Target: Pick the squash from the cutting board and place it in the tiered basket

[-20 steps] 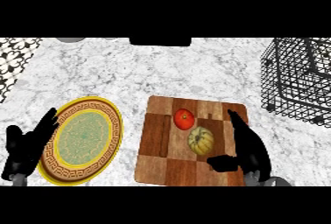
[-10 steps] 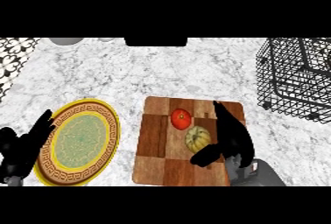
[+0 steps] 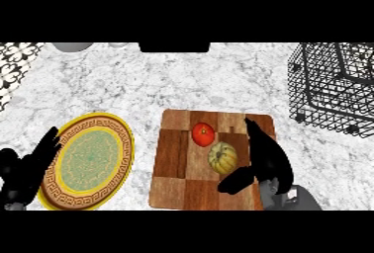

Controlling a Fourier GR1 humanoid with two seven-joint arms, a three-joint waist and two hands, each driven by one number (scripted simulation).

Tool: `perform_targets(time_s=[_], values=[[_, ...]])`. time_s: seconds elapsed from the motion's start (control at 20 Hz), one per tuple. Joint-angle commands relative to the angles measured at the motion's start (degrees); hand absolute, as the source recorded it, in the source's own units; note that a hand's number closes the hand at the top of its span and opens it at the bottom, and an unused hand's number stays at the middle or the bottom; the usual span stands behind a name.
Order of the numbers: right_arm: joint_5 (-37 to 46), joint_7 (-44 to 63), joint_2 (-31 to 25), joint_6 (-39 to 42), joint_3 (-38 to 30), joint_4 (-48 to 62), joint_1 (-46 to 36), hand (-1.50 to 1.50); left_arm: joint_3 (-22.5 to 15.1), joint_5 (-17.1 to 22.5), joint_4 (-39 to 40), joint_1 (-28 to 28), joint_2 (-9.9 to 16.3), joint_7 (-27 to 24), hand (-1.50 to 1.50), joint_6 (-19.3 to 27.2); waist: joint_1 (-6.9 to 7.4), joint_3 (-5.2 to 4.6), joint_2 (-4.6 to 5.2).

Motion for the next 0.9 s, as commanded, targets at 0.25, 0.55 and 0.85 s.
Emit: perform_targets(time_s=[0.25, 0.55, 0.85], values=[[1.2, 11.1, 1.9, 6.0, -0.3, -3.4, 2.9, -1.5, 0.9, -1.4, 3.6, 0.6, -1.2, -3.7, 0.0, -2.0, -0.03, 0.0, 0.12], [4.4, 4.5, 4.9, 3.6, -1.6, 2.0, 3.8, -1.5, 1.7, -1.6, -1.7, -0.7, -1.1, 2.6, 0.0, -0.8, 0.35, 0.09, 0.12], [6.1, 0.9, 6.0, 4.3, -5.2, 4.7, 2.9, -1.5, 4.0, -2.1, 0.7, -2.4, -0.2, 2.2, 0.0, -3.3, 0.28, 0.08, 0.17]])
